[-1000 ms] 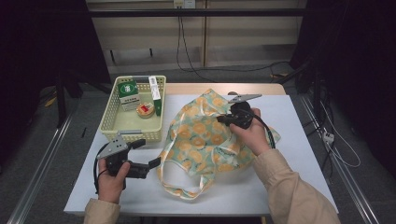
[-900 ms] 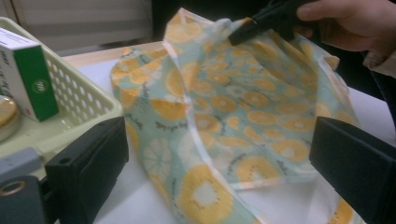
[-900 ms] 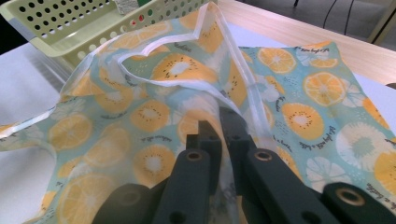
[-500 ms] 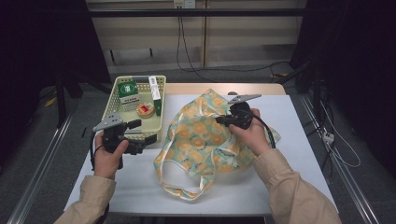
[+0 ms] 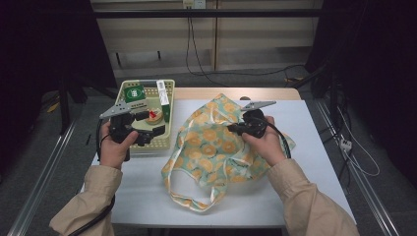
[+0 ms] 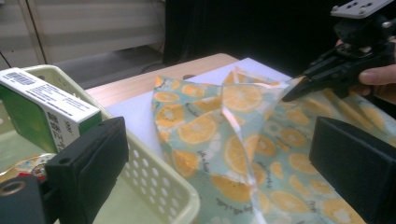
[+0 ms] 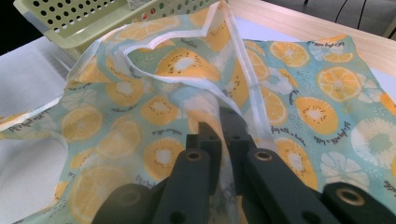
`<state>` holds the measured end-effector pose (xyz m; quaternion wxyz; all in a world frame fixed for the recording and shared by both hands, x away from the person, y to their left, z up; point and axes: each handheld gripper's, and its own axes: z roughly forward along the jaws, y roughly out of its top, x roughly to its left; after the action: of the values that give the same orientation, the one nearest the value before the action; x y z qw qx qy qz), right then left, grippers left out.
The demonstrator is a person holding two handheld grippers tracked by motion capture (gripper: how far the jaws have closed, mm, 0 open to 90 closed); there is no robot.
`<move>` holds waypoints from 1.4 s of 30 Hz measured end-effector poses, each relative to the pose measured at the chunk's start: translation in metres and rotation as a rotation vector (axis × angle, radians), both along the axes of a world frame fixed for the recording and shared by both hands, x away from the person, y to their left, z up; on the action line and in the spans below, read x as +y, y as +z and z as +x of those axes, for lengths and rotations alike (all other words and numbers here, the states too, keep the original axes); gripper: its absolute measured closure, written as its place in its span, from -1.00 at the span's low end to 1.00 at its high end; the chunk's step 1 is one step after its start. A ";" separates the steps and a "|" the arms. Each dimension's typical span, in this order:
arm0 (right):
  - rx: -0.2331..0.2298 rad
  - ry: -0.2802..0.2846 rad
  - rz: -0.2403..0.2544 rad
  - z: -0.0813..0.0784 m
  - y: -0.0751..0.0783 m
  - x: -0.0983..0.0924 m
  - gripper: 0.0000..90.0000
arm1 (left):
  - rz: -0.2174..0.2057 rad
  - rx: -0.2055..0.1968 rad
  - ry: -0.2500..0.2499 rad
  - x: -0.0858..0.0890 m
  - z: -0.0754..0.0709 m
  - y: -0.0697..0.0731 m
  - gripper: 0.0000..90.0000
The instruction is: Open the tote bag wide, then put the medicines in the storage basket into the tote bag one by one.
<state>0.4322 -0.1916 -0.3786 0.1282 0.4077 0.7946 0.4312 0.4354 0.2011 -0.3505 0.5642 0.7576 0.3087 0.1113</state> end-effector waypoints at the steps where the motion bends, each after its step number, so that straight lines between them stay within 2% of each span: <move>1: -0.001 0.000 -0.001 0.000 -0.001 0.000 0.99 | 0.005 0.007 -0.004 -0.001 0.003 0.000 -0.90; 5: 0.008 0.000 0.002 -0.001 -0.002 -0.001 0.99 | 0.022 0.021 -0.027 -0.005 0.014 -0.002 -0.90; 7: 0.010 0.002 0.004 -0.002 -0.002 -0.001 0.99 | 0.041 0.010 -0.028 -0.006 0.019 -0.002 -0.90; 11: 0.005 0.001 -0.001 -0.002 -0.001 -0.003 0.99 | 0.029 0.019 -0.032 -0.006 0.030 0.000 -0.90; 15: 0.012 -0.008 0.008 -0.001 -0.003 -0.006 0.99 | 0.049 0.012 -0.031 -0.006 0.039 0.002 -0.90; 17: 0.011 -0.011 0.010 -0.001 -0.004 -0.007 0.99 | 0.038 0.013 -0.021 -0.004 0.044 0.003 -0.90; 26: 0.013 -0.011 0.012 0.000 -0.006 -0.008 0.99 | 0.057 0.022 0.006 0.008 0.068 -0.010 -0.90; 29: 0.014 -0.011 0.012 0.001 -0.006 -0.008 0.99 | 0.076 0.019 0.037 0.010 0.075 -0.014 -0.91; 32: 0.019 -0.011 0.013 0.001 -0.007 -0.008 0.99 | 0.140 -0.001 0.032 0.012 0.082 -0.018 -0.91; 34: 0.016 -0.013 0.017 0.001 -0.006 -0.009 0.99 | 0.142 0.009 0.041 0.014 0.088 -0.021 -0.90; 37: 0.016 -0.010 0.016 0.001 -0.005 -0.009 0.99 | 0.177 0.001 0.063 0.020 0.096 -0.024 -0.88; 38: 0.018 -0.008 0.017 0.001 -0.005 -0.009 0.99 | 0.175 0.008 0.070 0.020 0.098 -0.025 -0.87; 40: 0.017 -0.004 0.012 0.000 -0.005 -0.009 0.99 | 0.195 0.009 0.074 0.022 0.103 -0.028 -0.87; 42: 0.018 -0.005 0.009 0.001 -0.005 -0.009 0.99 | 0.224 0.027 0.072 0.021 0.107 -0.032 -0.87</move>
<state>0.4328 -0.2010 -0.3831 0.1201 0.4140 0.7928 0.4308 0.5425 0.2225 -0.3825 0.4676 0.8057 0.3290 0.1550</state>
